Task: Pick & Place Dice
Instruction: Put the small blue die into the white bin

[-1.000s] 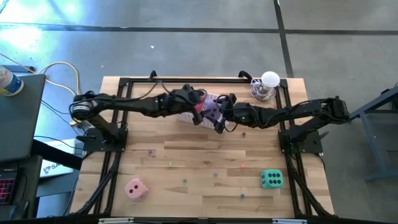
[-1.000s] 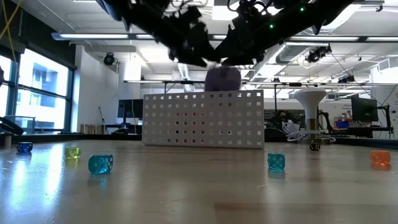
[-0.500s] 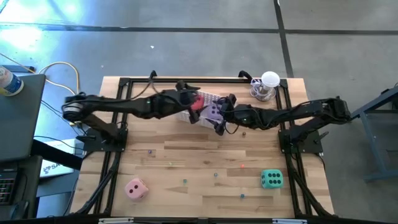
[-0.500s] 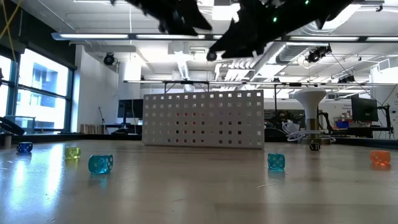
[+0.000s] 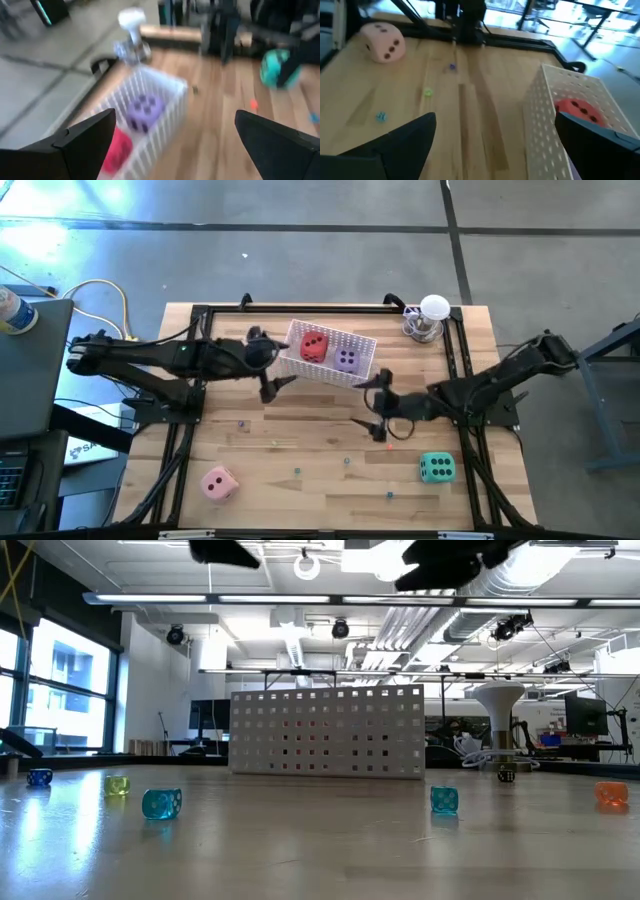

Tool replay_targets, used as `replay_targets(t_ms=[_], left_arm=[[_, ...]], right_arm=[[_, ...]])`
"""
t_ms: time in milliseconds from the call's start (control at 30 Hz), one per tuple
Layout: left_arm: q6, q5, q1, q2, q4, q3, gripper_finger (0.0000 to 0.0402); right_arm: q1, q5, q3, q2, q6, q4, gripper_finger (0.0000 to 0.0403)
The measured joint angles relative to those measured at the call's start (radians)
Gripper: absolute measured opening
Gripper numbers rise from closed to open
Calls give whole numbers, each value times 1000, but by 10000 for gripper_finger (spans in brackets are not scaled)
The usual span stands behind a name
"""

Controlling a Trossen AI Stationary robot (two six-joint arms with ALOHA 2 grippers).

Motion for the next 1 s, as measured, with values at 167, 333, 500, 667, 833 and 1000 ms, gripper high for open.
replay_targets(t_ms=[167, 333, 500, 667, 833, 1000], left_arm=[[-43, 1, -40, 20, -111, 0, 400], [-27, 4, -58, 40, -95, -1, 400], [-113, 67, -60, 59, -129, -4, 400], [-88, 205, -87, 53, -377, -31, 400], [-105, 160, -200, -17, -243, -224, 400], [-104, 105, -276, -89, -103, -403, 400]], right_arm=[[59, 84, -1, 2, 71, -55, 400], [72, 79, -1, 2, 68, -55, 400], [71, 65, -1, 2, 57, -60, 400], [71, 10, -1, 2, 56, -66, 400], [71, -50, -1, 2, 53, -80, 400], [71, -49, -1, 2, 52, -73, 400]])
